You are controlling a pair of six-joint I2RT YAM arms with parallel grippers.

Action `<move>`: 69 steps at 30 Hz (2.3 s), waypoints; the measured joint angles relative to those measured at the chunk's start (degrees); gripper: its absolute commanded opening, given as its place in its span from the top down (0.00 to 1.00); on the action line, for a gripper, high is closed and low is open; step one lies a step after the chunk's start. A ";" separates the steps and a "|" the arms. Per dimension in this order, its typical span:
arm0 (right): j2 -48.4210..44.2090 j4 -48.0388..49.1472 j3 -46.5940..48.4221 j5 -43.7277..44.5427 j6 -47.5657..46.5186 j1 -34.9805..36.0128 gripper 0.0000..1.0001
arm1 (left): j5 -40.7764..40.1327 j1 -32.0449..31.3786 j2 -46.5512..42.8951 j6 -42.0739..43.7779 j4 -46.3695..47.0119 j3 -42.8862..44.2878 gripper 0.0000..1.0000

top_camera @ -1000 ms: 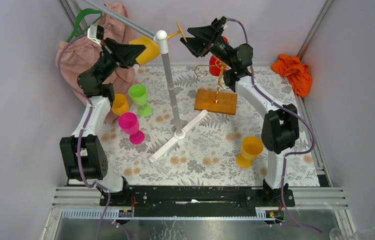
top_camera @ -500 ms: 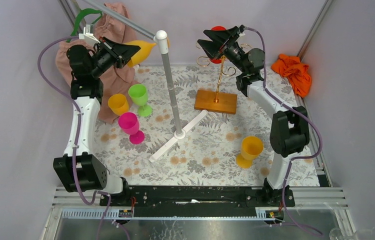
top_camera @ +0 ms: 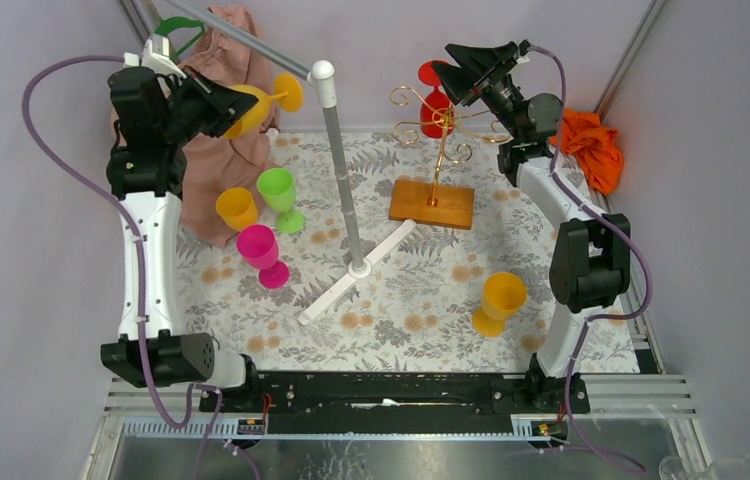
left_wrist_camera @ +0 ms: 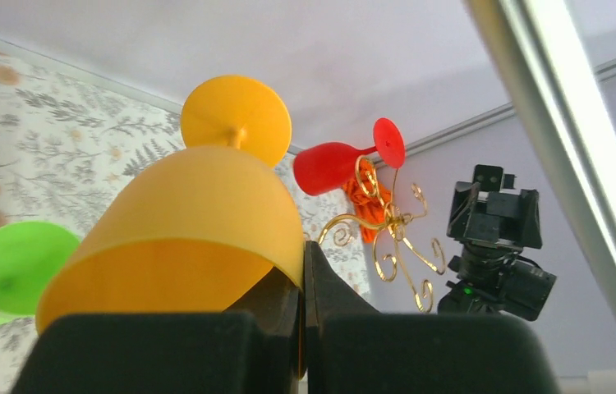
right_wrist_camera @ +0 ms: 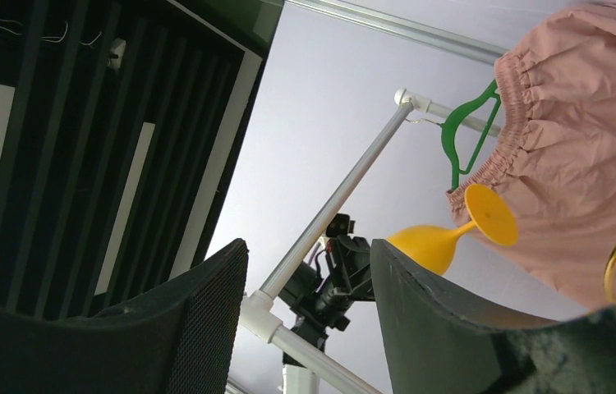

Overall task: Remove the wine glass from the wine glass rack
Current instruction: Place the wine glass at the center of the board.

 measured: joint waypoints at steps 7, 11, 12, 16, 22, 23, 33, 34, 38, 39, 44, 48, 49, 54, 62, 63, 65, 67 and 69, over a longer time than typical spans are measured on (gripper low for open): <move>-0.33 1.73 -0.13 -0.57 1.16 -2.08 0.36 | -6.88 0.00 -0.87 11.26 -18.01 12.52 1.00; -2.16 3.54 -2.23 -1.01 2.16 -4.81 0.36 | -11.34 0.00 -3.78 17.05 -27.08 14.73 1.00; -2.56 4.17 -2.78 -0.98 2.45 -5.42 0.36 | -12.39 0.00 -4.72 18.03 -28.92 14.64 1.00; -4.00 7.76 -5.86 -1.03 4.46 -8.39 0.36 | -17.94 -0.02 -10.64 21.03 -34.07 9.66 1.00; -5.77 10.75 -11.08 -1.25 6.34 -10.95 0.36 | -21.73 -0.02 -18.29 22.49 -38.45 0.39 1.00; -6.16 10.97 -12.00 -1.46 6.49 -11.26 0.37 | -21.09 -0.02 -19.12 22.60 -38.51 -0.76 1.00; -9.07 13.81 -18.05 -2.03 7.89 -13.03 0.36 | -11.72 -0.68 -22.05 22.73 -37.79 -4.85 1.00; -9.55 13.81 -18.47 -2.05 7.91 -13.18 0.37 | -11.23 -0.72 -21.75 22.86 -37.68 -4.90 1.00; -11.67 13.79 -19.85 -2.38 7.82 -13.60 0.36 | -10.12 -0.85 -19.71 23.39 -37.27 -5.18 1.00; -12.28 13.73 -20.13 -2.49 7.69 -13.70 0.37 | -10.10 -1.07 -19.02 23.37 -37.18 -5.20 1.00; -14.43 13.14 -20.83 -2.84 7.19 -14.14 0.36 | -12.52 -4.94 -14.58 23.34 -35.87 -5.29 1.00; -15.04 13.14 -21.11 -3.37 7.08 -14.60 0.37 | -15.47 -9.22 -11.32 23.23 -34.40 -6.21 1.00; -15.02 13.11 -21.18 -3.45 7.02 -14.75 0.36 | -16.28 -10.03 -10.80 23.10 -33.92 -6.71 1.00; -15.02 12.87 -22.01 -3.54 6.99 -15.26 0.36 | -19.93 -13.05 -8.98 22.82 -33.11 -8.35 1.00; -15.04 12.92 -23.45 -3.63 6.99 -15.54 0.37 | -25.33 -21.05 -6.75 21.94 -31.10 -11.41 1.00; -15.02 12.92 -23.58 -3.67 7.02 -15.58 0.37 | -25.83 -21.92 -6.54 21.81 -30.77 -12.17 1.00; -15.02 12.94 -23.74 -3.93 7.02 -15.74 0.37 | -26.77 -23.47 -6.08 21.55 -30.23 -13.81 1.00; -15.04 13.11 -24.00 -4.00 7.02 -15.91 0.37 | -27.47 -24.26 -5.57 21.35 -29.73 -14.88 1.00; -15.04 13.20 -24.30 -4.00 7.04 -16.06 0.37 | -28.26 -24.90 -5.05 21.14 -29.16 -16.11 1.00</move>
